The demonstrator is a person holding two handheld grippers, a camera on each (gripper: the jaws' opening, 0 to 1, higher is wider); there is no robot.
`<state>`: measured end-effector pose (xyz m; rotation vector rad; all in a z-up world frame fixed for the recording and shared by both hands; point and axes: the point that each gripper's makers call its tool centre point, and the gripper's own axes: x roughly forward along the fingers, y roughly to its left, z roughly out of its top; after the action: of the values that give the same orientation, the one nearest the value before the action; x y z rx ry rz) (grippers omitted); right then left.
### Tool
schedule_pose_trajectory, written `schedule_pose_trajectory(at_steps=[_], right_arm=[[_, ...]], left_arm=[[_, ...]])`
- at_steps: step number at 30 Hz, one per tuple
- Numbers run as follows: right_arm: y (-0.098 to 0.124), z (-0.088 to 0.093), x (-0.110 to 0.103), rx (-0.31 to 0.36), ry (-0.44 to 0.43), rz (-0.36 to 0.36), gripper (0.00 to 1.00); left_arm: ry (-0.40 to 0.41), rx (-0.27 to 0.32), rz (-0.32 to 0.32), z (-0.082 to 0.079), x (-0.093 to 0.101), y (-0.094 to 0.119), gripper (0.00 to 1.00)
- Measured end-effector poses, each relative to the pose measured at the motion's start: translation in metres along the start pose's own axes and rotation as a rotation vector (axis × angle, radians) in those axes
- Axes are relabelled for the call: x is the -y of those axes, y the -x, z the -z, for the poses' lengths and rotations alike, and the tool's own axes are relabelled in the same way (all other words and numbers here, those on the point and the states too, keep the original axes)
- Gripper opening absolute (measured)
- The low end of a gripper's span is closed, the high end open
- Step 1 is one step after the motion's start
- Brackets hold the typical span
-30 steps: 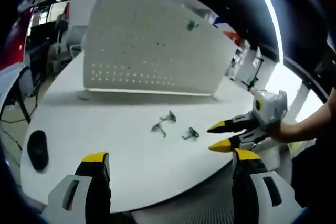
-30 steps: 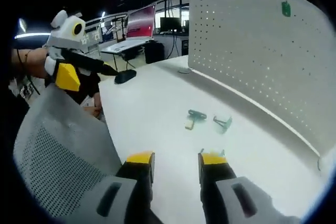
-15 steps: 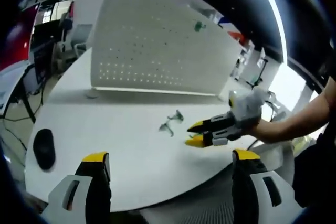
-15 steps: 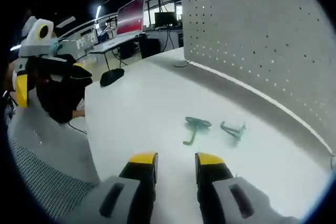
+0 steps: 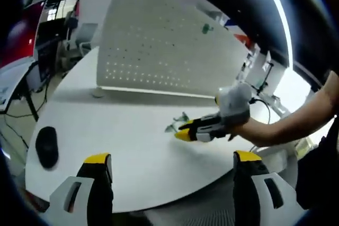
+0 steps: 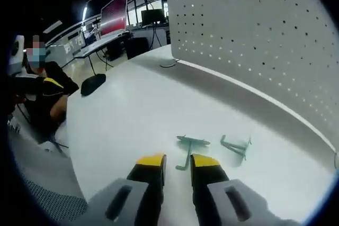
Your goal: Insert the hook assembly into the mounting plate slot until the hook locks in place.
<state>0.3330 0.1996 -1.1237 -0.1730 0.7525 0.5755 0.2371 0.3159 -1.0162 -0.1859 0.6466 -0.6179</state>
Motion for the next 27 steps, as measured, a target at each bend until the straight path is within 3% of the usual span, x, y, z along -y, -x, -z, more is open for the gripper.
schedule_pose_trajectory(at_steps=[9,14,21,27], right_arm=[[-0.008,0.006,0.011,-0.041,-0.036,0.033,0.09],[-0.009,0.006,0.013,-0.054,0.022,0.049,0.02],[-0.009,0.007,0.013,-0.058,0.013,0.064,0.01],[0.0,-0.008,0.012,0.004,0.004,0.066,0.01]], left_arm=[[0.009,0.022,-0.01,-0.007,-0.006,0.001,0.95],[0.012,0.023,-0.01,-0.009,-0.008,-0.002,0.95],[-0.001,0.031,-0.006,-0.015,-0.007,-0.003,0.95],[-0.006,0.039,-0.008,-0.018,-0.009,-0.002,0.95]])
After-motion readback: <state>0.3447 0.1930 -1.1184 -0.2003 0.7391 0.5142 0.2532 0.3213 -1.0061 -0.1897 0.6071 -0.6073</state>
